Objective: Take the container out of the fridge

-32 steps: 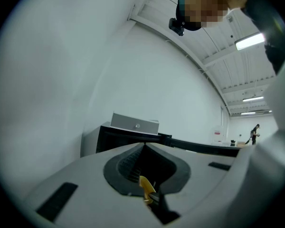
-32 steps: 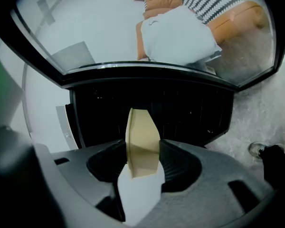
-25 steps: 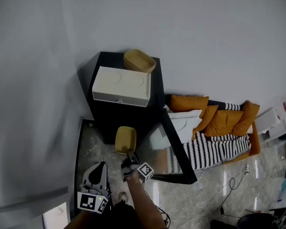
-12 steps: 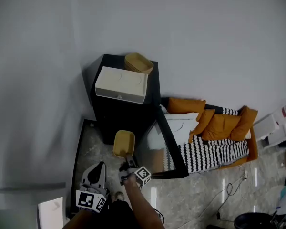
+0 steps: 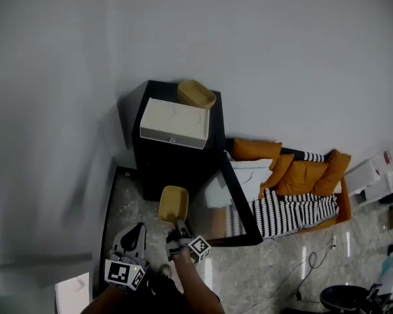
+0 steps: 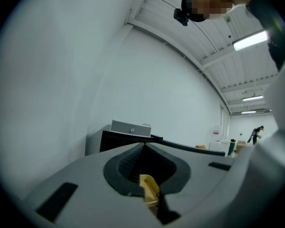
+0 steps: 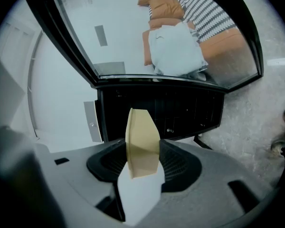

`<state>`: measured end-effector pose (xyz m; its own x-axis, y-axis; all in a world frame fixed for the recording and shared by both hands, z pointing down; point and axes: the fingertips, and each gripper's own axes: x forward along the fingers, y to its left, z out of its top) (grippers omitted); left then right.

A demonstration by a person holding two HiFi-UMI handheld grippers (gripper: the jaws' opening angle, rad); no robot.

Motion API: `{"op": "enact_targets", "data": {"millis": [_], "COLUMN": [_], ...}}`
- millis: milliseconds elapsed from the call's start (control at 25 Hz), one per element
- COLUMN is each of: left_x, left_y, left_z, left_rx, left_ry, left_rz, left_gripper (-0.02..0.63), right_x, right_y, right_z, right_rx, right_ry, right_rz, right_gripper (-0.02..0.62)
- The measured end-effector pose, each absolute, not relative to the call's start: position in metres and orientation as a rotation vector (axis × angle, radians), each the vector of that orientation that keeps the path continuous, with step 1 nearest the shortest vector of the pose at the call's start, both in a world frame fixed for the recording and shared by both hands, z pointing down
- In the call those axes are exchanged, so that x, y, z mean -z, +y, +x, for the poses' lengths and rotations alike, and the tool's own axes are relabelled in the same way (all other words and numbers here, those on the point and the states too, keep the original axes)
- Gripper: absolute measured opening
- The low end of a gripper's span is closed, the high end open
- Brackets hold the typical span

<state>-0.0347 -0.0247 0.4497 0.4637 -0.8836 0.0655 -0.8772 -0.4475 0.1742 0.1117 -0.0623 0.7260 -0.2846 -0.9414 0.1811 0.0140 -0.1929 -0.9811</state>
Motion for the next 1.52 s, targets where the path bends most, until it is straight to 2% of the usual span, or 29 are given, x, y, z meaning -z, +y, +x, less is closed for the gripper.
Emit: {"op": "enact_targets", "data": {"millis": [880, 1520], "left_x": [-0.465, -0.444], "left_y": [0.020, 0.030], "left_z": [-0.059, -0.063], "left_rx": [0.028, 0.045], "left_ry": [-1.470, -1.469], "left_rz": [2.490, 2.511], "left_gripper": [0.003, 0.003], "right_x": [-0.638, -0.560], "right_y": [0.024, 0.060], "right_z": [0.098, 0.089], "right_rx": [1.594, 1.593], "right_ry": [1.303, 1.329], "right_rz": [-1.149, -1.114], "right_gripper": [0.193, 0.195]}}
